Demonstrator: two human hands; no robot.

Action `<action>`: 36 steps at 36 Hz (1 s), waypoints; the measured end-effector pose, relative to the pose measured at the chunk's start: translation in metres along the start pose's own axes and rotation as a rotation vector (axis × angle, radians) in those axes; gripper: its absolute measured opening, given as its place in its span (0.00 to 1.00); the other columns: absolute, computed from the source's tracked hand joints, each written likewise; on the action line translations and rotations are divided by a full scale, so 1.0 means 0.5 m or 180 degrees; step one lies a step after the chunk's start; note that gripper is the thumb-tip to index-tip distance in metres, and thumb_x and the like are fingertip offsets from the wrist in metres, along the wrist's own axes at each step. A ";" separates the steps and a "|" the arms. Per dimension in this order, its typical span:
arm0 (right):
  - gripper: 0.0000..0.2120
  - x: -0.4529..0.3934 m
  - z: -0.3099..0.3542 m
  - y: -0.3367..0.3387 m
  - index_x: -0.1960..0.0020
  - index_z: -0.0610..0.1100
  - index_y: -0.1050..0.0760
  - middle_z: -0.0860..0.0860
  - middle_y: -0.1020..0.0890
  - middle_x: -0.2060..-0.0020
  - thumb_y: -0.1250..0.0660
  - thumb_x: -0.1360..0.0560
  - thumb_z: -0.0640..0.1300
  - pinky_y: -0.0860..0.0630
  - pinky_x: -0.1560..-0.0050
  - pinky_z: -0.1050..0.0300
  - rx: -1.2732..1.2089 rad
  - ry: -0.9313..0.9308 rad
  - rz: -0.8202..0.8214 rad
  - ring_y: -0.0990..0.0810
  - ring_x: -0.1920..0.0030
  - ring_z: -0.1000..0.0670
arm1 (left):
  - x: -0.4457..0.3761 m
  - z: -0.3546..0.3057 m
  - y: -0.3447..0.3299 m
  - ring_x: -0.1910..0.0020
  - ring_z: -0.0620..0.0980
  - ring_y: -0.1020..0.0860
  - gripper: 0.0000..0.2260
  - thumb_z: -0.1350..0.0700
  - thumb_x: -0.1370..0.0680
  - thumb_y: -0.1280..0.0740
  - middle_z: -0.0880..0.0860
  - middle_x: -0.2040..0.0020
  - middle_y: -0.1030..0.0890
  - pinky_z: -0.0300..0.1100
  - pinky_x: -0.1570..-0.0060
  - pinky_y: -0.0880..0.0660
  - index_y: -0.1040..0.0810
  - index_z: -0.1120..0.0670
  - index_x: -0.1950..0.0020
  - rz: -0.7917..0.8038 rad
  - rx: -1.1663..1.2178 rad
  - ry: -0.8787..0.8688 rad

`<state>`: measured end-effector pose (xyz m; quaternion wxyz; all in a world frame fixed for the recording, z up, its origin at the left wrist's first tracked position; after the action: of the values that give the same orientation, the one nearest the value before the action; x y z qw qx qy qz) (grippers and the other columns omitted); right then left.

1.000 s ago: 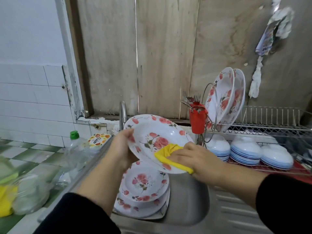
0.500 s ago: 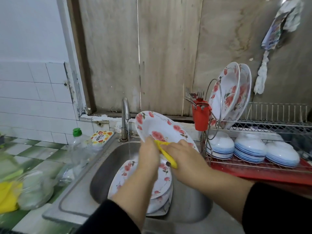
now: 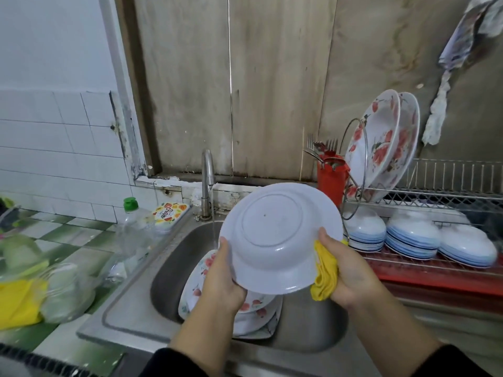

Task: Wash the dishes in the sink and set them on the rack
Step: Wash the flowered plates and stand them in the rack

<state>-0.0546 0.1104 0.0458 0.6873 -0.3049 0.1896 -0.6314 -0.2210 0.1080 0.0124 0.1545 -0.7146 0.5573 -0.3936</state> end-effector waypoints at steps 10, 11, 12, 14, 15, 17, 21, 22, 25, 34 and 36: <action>0.09 -0.012 -0.023 0.059 0.49 0.39 0.22 0.44 0.15 0.62 0.38 0.21 0.43 0.22 0.64 0.52 0.0813 0.0050 -0.0708 0.17 0.65 0.46 | 0.018 -0.134 0.077 0.52 0.52 0.21 0.13 0.48 0.21 0.37 0.51 0.49 0.19 0.49 0.52 0.24 0.26 0.52 0.39 -0.0696 -0.0561 -0.1330; 0.09 -0.013 -0.014 0.070 0.47 0.38 0.22 0.43 0.16 0.60 0.36 0.22 0.42 0.24 0.64 0.53 0.1106 0.0187 -0.0883 0.17 0.64 0.45 | 0.031 -0.150 0.081 0.54 0.49 0.22 0.11 0.49 0.20 0.38 0.50 0.50 0.20 0.45 0.53 0.26 0.27 0.51 0.40 -0.0761 -0.0621 -0.1540; 0.09 -0.018 -0.002 0.070 0.46 0.37 0.22 0.42 0.17 0.59 0.35 0.23 0.41 0.24 0.63 0.53 0.1364 0.0363 -0.0991 0.18 0.62 0.44 | 0.042 -0.161 0.081 0.56 0.47 0.23 0.09 0.50 0.20 0.38 0.50 0.51 0.21 0.43 0.53 0.27 0.27 0.50 0.42 -0.0783 -0.0676 -0.1695; 0.08 -0.027 0.021 0.037 0.48 0.39 0.22 0.40 0.18 0.54 0.32 0.25 0.41 0.21 0.58 0.50 0.1879 0.0785 -0.0932 0.19 0.58 0.44 | 0.058 -0.168 0.082 0.56 0.46 0.24 0.07 0.50 0.19 0.39 0.48 0.54 0.22 0.44 0.52 0.28 0.28 0.49 0.43 -0.0799 -0.0834 -0.1878; 0.09 -0.034 0.041 0.009 0.47 0.41 0.22 0.40 0.19 0.48 0.30 0.26 0.43 0.21 0.49 0.46 0.2255 0.1083 -0.0875 0.20 0.51 0.44 | 0.062 -0.169 0.075 0.55 0.48 0.23 0.06 0.50 0.20 0.39 0.49 0.53 0.21 0.45 0.51 0.28 0.28 0.48 0.44 -0.0775 -0.0923 -0.1929; 0.17 -0.046 0.053 -0.063 0.37 0.43 0.25 0.47 0.27 0.35 0.32 0.25 0.45 0.36 0.30 0.49 0.3363 0.1575 -0.0563 0.29 0.34 0.47 | 0.064 -0.158 0.061 0.52 0.52 0.23 0.06 0.50 0.20 0.38 0.51 0.50 0.20 0.45 0.49 0.28 0.27 0.48 0.45 -0.0724 -0.1191 -0.1955; 0.24 -0.031 -0.004 -0.177 0.35 0.44 0.25 0.47 0.31 0.31 0.41 0.29 0.49 0.55 0.36 0.77 0.4634 0.2337 0.0250 0.34 0.32 0.42 | 0.070 -0.144 0.026 0.52 0.54 0.23 0.07 0.49 0.21 0.38 0.51 0.55 0.21 0.45 0.50 0.27 0.26 0.50 0.46 -0.0627 -0.1736 -0.1937; 0.24 -0.022 -0.020 -0.179 0.37 0.43 0.23 0.50 0.29 0.33 0.40 0.30 0.49 0.54 0.38 0.80 0.4619 0.2454 0.0411 0.32 0.36 0.42 | 0.071 -0.148 0.030 0.52 0.55 0.22 0.08 0.49 0.21 0.37 0.53 0.53 0.20 0.47 0.48 0.26 0.25 0.52 0.46 -0.0699 -0.1755 -0.1943; 0.21 0.008 -0.053 -0.141 0.41 0.42 0.20 0.57 0.26 0.40 0.40 0.32 0.41 0.45 0.36 0.78 0.4596 0.2909 0.0907 0.27 0.43 0.45 | 0.072 -0.170 0.055 0.51 0.56 0.21 0.09 0.48 0.21 0.37 0.55 0.53 0.19 0.50 0.46 0.24 0.24 0.53 0.47 -0.0913 -0.1710 -0.2013; 0.19 -0.110 0.037 -0.098 0.34 0.43 0.26 0.46 0.29 0.31 0.37 0.24 0.42 0.42 0.26 0.52 0.3466 0.1813 -0.0315 0.34 0.29 0.46 | 0.085 -0.150 0.014 0.50 0.54 0.24 0.06 0.49 0.20 0.38 0.53 0.51 0.21 0.47 0.48 0.27 0.27 0.49 0.48 -0.0661 -0.2166 -0.1947; 0.19 -0.093 0.051 -0.160 0.33 0.46 0.27 0.49 0.30 0.30 0.37 0.23 0.40 0.46 0.26 0.59 0.3578 0.1949 -0.0165 0.36 0.29 0.49 | 0.090 -0.145 -0.008 0.51 0.55 0.25 0.07 0.49 0.20 0.40 0.54 0.51 0.22 0.45 0.51 0.30 0.26 0.51 0.50 -0.0617 -0.2467 -0.2065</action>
<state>-0.1043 0.1593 0.1114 0.6416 0.2917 0.0099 -0.7093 -0.2686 0.0836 0.0793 0.0061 -0.8531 0.5168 0.0714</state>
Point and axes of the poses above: each hand's wrist, its own x-axis away from the middle knuckle, its own y-axis out of the back of the hand, z = x × y, the point moved 8 cm from there along -x, towards the middle knuckle
